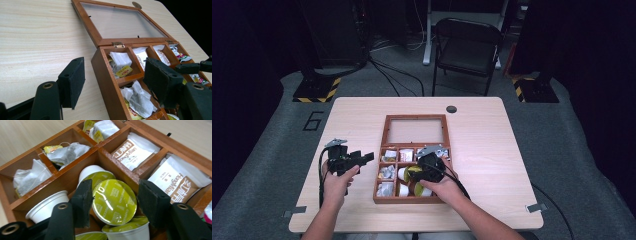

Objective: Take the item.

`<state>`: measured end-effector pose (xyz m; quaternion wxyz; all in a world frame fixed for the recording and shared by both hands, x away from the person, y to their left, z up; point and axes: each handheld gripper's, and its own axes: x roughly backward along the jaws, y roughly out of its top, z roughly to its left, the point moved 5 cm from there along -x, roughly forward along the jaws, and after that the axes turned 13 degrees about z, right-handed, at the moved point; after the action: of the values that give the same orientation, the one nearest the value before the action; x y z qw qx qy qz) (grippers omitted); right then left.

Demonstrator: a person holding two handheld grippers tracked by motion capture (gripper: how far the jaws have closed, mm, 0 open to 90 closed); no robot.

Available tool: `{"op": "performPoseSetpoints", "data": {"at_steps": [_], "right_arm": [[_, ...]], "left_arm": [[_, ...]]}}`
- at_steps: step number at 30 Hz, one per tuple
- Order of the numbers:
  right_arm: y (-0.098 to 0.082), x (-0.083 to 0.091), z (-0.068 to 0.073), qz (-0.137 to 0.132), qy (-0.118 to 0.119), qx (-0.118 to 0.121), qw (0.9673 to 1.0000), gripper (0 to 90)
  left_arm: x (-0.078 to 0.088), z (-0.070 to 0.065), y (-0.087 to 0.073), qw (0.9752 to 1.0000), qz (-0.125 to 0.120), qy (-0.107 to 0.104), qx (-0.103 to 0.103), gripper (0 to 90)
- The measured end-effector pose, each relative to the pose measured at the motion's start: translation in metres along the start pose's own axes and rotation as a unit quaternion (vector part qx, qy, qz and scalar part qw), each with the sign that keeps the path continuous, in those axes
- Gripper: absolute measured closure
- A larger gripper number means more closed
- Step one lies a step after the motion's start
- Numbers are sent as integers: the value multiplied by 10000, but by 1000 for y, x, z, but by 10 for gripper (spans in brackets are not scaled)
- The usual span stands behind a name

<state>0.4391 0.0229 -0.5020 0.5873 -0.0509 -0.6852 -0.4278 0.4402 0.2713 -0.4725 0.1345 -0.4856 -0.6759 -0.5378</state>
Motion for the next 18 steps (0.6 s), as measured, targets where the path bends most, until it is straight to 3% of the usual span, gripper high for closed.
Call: {"op": "performPoseSetpoints", "data": {"at_steps": [7, 15, 18], "right_arm": [[-4, -11, 1, 211, -119, 44, 9997, 463], [-2, -5, 4, 104, -12, 82, 9999, 383], [-4, -10, 6, 281, 78, 93, 9995, 351]], "left_arm": [[0, 0, 0, 10000, 6, 1, 34, 330], [-1, 0, 0, 10000, 27, -5, 31, 330], [-1, 0, 0, 10000, 23, -14, 33, 330]]}}
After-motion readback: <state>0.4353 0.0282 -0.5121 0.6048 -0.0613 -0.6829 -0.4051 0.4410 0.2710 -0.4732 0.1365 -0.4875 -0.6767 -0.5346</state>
